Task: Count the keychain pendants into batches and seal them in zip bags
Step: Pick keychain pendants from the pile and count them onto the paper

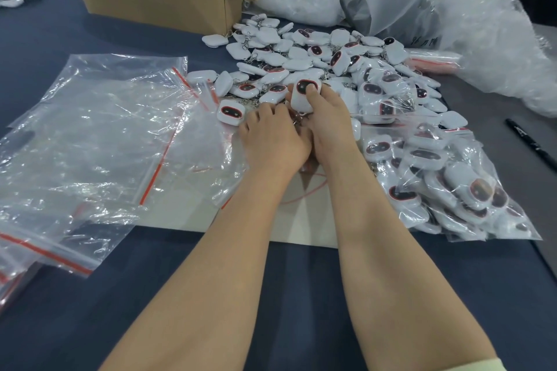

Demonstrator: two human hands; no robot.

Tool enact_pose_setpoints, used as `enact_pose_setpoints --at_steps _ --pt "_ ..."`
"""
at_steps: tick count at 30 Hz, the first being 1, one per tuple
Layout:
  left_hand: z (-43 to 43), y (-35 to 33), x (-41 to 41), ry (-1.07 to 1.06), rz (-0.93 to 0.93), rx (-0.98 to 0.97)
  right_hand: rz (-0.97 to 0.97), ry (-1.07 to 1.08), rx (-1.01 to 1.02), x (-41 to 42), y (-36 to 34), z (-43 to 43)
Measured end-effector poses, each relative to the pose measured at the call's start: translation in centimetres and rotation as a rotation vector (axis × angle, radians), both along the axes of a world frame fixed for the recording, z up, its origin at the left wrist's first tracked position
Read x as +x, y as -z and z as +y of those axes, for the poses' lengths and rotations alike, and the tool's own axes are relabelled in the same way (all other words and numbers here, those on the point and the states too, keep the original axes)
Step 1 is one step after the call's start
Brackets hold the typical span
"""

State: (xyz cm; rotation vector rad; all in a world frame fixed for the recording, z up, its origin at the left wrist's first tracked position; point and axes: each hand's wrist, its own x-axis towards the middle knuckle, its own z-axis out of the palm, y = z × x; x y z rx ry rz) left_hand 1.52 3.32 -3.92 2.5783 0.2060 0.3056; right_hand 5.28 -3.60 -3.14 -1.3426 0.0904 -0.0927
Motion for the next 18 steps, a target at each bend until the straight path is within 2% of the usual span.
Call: enact_pose_setpoints --at_steps 5,11,18 --pt "0.0 -0.02 -0.01 0.001 0.003 0.004 -0.06 -0.027 -0.026 -0.51 -0.15 0.18" --pt "0.05 -0.12 -0.02 -0.001 0.006 -0.009 -0.014 -0.047 -0.006 -0.45 -0.26 -0.03" --pt "0.3 -0.42 0.11 0.024 0.012 0.02 -0.056 -0.026 -0.105 -0.62 -0.28 0.03"
